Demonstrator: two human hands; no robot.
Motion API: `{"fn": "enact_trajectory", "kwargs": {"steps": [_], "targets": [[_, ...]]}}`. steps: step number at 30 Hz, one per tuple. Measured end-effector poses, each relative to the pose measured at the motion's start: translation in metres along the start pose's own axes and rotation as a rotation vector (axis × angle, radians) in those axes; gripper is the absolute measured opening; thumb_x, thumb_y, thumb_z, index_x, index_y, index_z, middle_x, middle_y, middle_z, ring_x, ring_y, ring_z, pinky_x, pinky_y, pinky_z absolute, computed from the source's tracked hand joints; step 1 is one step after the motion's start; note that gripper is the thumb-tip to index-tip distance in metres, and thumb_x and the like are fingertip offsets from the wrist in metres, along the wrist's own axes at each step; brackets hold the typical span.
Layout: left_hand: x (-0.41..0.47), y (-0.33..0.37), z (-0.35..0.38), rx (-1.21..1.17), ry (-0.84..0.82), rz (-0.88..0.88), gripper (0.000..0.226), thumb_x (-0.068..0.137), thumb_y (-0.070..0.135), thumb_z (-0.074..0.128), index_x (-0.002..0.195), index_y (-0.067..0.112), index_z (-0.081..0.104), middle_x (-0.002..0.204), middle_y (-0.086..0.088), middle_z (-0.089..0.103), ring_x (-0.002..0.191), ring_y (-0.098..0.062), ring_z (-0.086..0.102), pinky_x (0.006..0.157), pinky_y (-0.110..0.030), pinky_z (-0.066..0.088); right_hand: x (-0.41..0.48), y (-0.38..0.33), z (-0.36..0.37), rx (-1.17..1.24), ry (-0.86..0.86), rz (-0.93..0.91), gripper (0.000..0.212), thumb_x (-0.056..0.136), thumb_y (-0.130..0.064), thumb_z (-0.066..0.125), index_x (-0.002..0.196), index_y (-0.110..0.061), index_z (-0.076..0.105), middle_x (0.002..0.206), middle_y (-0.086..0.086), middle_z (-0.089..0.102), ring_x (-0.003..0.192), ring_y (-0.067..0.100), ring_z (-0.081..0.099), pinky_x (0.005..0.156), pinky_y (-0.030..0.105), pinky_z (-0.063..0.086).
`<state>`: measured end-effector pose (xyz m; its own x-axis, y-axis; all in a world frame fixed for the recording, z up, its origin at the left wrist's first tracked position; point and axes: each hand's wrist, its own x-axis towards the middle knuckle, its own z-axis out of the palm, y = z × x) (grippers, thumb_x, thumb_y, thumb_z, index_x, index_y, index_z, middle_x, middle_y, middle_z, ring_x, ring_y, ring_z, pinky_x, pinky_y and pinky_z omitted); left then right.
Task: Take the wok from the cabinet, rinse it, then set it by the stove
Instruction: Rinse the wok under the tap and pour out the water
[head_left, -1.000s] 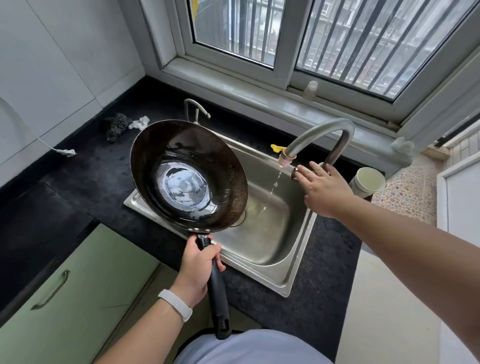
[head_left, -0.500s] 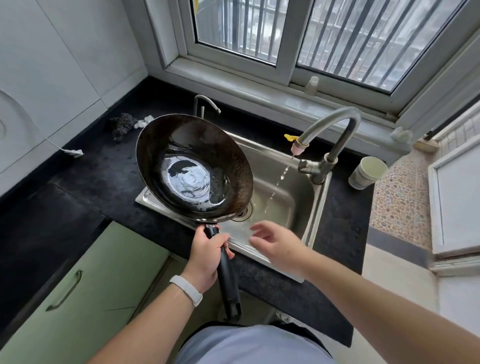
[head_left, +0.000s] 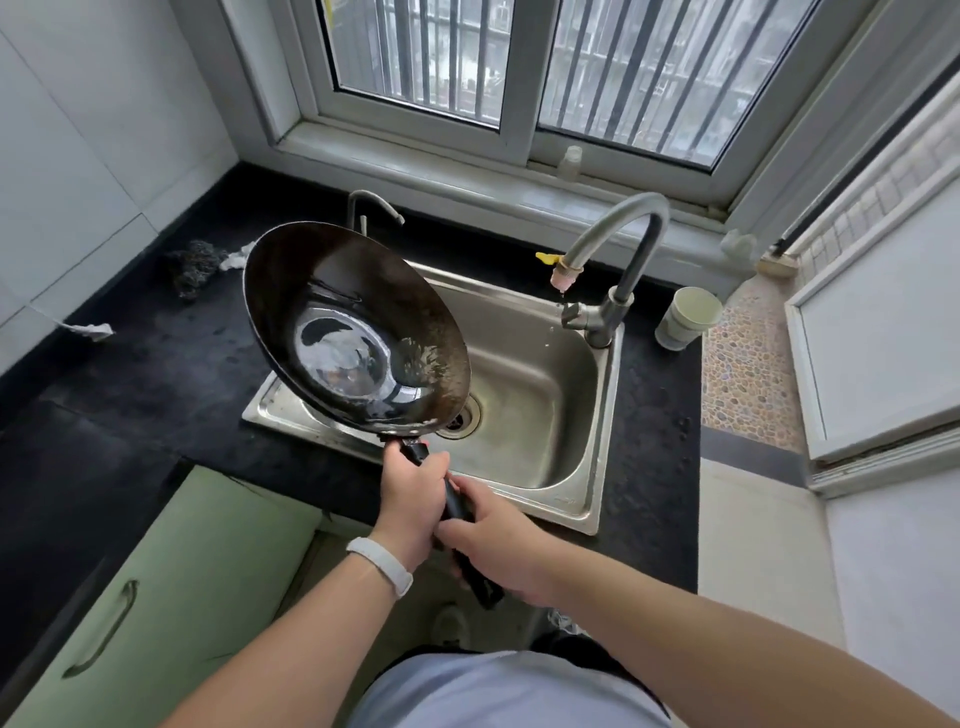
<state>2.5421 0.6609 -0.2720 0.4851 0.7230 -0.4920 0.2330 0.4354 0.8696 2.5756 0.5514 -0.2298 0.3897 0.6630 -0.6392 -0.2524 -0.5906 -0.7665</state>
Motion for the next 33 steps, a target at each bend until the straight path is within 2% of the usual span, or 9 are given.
{"fn": "enact_trajectory", "kwargs": {"steps": [2, 4, 7, 10, 14, 17, 25, 28, 33], "targets": [[0.000, 0.005, 0.004, -0.020, -0.009, 0.011, 0.018, 0.086, -0.001, 0.055, 0.097, 0.012, 0.050, 0.085, -0.009, 0.054, 0.075, -0.022, 0.054, 0.070, -0.038, 0.048, 0.000, 0.000, 0.003, -0.095, 0.107, -0.074, 0.047, 0.086, -0.015, 0.054, 0.131, -0.027, 0.053, 0.082, 0.001, 0.062, 0.053, 0.015, 0.055, 0.050, 0.027, 0.048], [-0.001, 0.007, 0.008, -0.022, -0.002, 0.017, 0.017, 0.087, 0.000, 0.056, 0.094, 0.013, 0.049, 0.083, -0.007, 0.051, 0.073, -0.022, 0.051, 0.066, -0.035, 0.045, -0.001, 0.000, 0.002, -0.162, 0.169, -0.122, 0.036, 0.084, -0.017, 0.056, 0.119, -0.023, 0.059, 0.076, -0.001, 0.061, 0.052, 0.016, 0.053, 0.047, 0.025, 0.044], [-0.003, 0.004, 0.014, -0.008, 0.004, 0.007, 0.016, 0.087, 0.003, 0.058, 0.091, 0.014, 0.048, 0.080, -0.006, 0.050, 0.075, -0.021, 0.049, 0.067, -0.037, 0.044, -0.001, 0.004, -0.006, -0.212, 0.226, -0.141, 0.017, 0.082, -0.019, 0.060, 0.097, -0.014, 0.062, 0.069, 0.001, 0.059, 0.055, 0.020, 0.051, 0.052, 0.032, 0.045], [-0.008, 0.003, 0.022, 0.001, 0.009, 0.011, 0.016, 0.087, 0.004, 0.059, 0.091, 0.013, 0.047, 0.080, -0.006, 0.049, 0.073, -0.021, 0.049, 0.065, -0.037, 0.045, -0.001, 0.009, -0.019, -0.216, 0.233, -0.144, 0.010, 0.081, -0.019, 0.064, 0.090, -0.017, 0.062, 0.066, -0.002, 0.059, 0.056, 0.018, 0.052, 0.053, 0.032, 0.045], [-0.020, 0.002, 0.035, 0.023, 0.051, 0.014, 0.018, 0.085, 0.000, 0.059, 0.093, 0.011, 0.047, 0.083, -0.009, 0.050, 0.073, -0.020, 0.051, 0.065, -0.036, 0.047, -0.007, 0.012, -0.039, -0.172, 0.155, -0.185, 0.009, 0.081, -0.010, 0.063, 0.085, -0.019, 0.062, 0.060, -0.002, 0.055, 0.048, 0.012, 0.047, 0.045, 0.025, 0.040], [-0.027, 0.001, 0.046, 0.060, 0.071, 0.011, 0.019, 0.084, -0.001, 0.059, 0.091, 0.010, 0.045, 0.081, -0.007, 0.049, 0.070, -0.020, 0.051, 0.061, -0.035, 0.047, -0.010, 0.014, -0.055, -0.073, 0.065, -0.150, 0.014, 0.083, -0.007, 0.060, 0.087, -0.020, 0.064, 0.060, 0.003, 0.054, 0.043, 0.015, 0.047, 0.041, 0.023, 0.039], [-0.049, -0.007, 0.087, 0.144, 0.166, 0.025, 0.021, 0.080, 0.002, 0.060, 0.092, 0.013, 0.046, 0.081, -0.004, 0.053, 0.072, -0.020, 0.054, 0.064, -0.034, 0.047, -0.018, 0.032, -0.108, 0.124, -0.146, -0.108, 0.015, 0.087, 0.001, 0.057, 0.101, 0.004, 0.061, 0.054, 0.003, 0.047, 0.037, 0.016, 0.043, 0.039, 0.022, 0.033], [-0.057, -0.009, 0.100, 0.156, 0.199, 0.034, 0.026, 0.080, 0.004, 0.061, 0.100, 0.009, 0.046, 0.084, -0.005, 0.054, 0.073, -0.018, 0.055, 0.063, -0.032, 0.047, -0.024, 0.034, -0.125, 0.177, -0.218, -0.119, 0.003, 0.087, 0.000, 0.058, 0.088, -0.002, 0.058, 0.059, 0.009, 0.045, 0.040, 0.019, 0.042, 0.040, 0.023, 0.031], [-0.066, -0.008, 0.122, 0.141, 0.257, 0.027, 0.046, 0.074, 0.012, 0.063, 0.116, 0.004, 0.047, 0.088, -0.007, 0.056, 0.077, -0.023, 0.059, 0.064, -0.037, 0.050, -0.028, 0.038, -0.149, 0.342, -0.361, -0.078, 0.012, 0.090, 0.001, 0.054, 0.084, -0.009, 0.057, 0.064, 0.006, 0.047, 0.045, 0.017, 0.039, 0.040, 0.024, 0.025]]}}
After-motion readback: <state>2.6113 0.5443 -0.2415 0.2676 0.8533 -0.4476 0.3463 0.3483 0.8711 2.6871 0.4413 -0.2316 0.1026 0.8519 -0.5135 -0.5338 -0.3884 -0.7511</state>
